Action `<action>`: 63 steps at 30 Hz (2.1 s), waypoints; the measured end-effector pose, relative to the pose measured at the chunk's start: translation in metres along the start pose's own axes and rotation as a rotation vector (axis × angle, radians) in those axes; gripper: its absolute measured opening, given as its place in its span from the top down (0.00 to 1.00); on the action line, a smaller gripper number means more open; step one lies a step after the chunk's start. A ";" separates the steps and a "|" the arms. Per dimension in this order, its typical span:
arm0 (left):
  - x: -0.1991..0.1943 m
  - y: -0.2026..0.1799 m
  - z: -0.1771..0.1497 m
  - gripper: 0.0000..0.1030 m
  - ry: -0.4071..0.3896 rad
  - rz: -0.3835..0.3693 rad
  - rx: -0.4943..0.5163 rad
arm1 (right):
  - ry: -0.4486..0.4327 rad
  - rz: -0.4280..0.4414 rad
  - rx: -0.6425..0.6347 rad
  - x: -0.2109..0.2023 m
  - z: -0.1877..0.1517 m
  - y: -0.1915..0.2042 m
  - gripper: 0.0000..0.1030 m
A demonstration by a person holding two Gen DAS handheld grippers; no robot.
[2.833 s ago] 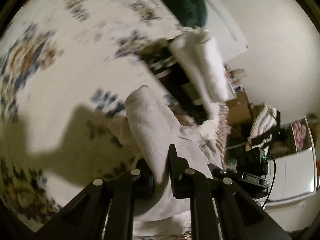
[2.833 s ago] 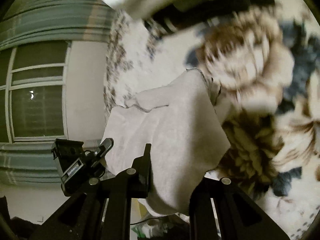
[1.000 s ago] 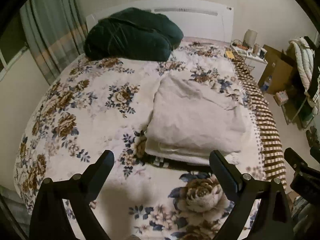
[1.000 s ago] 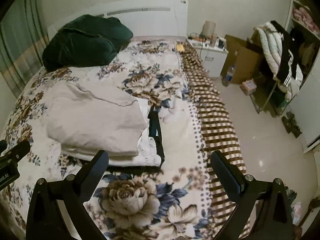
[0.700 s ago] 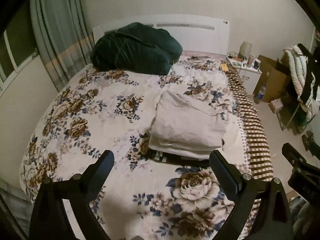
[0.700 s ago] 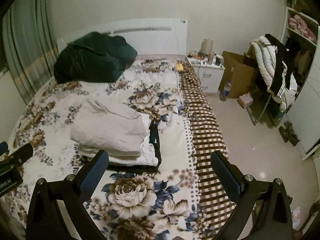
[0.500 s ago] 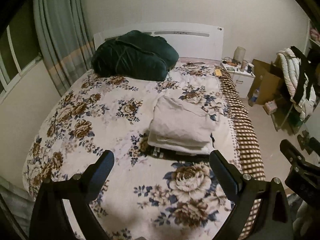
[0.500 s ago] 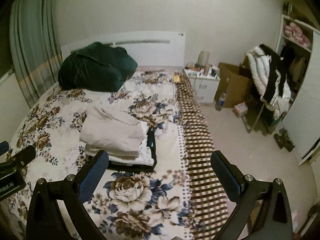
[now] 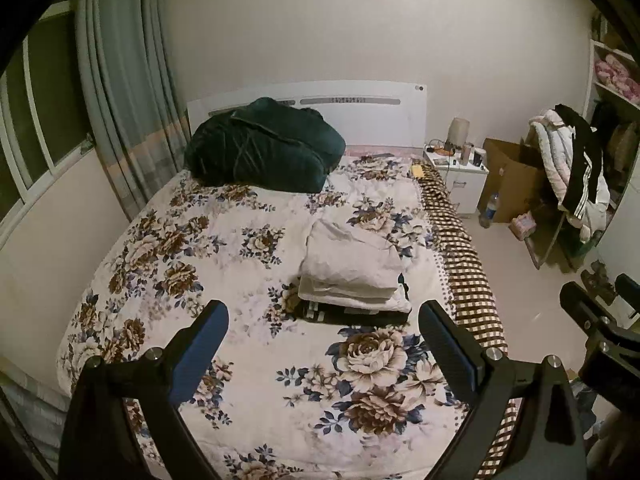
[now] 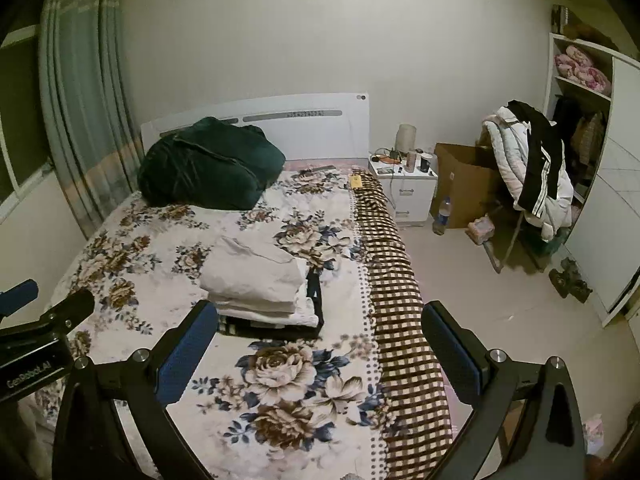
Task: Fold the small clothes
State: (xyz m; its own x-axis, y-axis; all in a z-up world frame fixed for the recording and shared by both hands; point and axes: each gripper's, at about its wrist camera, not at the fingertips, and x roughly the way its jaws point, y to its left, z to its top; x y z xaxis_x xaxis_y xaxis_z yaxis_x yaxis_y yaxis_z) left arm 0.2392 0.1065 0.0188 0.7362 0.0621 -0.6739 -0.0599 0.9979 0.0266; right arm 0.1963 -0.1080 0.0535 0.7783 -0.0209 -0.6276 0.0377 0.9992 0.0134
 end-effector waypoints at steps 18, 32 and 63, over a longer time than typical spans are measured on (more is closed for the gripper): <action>-0.028 0.010 -0.017 0.00 -0.019 0.002 -0.008 | -0.001 0.029 -0.019 -0.032 -0.002 0.016 0.00; -0.031 0.015 -0.017 0.00 -0.020 0.011 -0.014 | 0.007 0.042 -0.030 -0.031 -0.001 0.022 0.00; -0.034 0.016 -0.018 0.00 -0.024 0.013 -0.025 | 0.018 0.065 -0.058 -0.020 0.001 0.028 0.00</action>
State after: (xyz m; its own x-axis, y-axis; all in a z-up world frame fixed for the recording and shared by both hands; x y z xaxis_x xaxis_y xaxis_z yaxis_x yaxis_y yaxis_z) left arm 0.2015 0.1205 0.0288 0.7512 0.0759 -0.6557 -0.0864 0.9961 0.0163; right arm 0.1823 -0.0796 0.0669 0.7663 0.0442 -0.6409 -0.0494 0.9987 0.0099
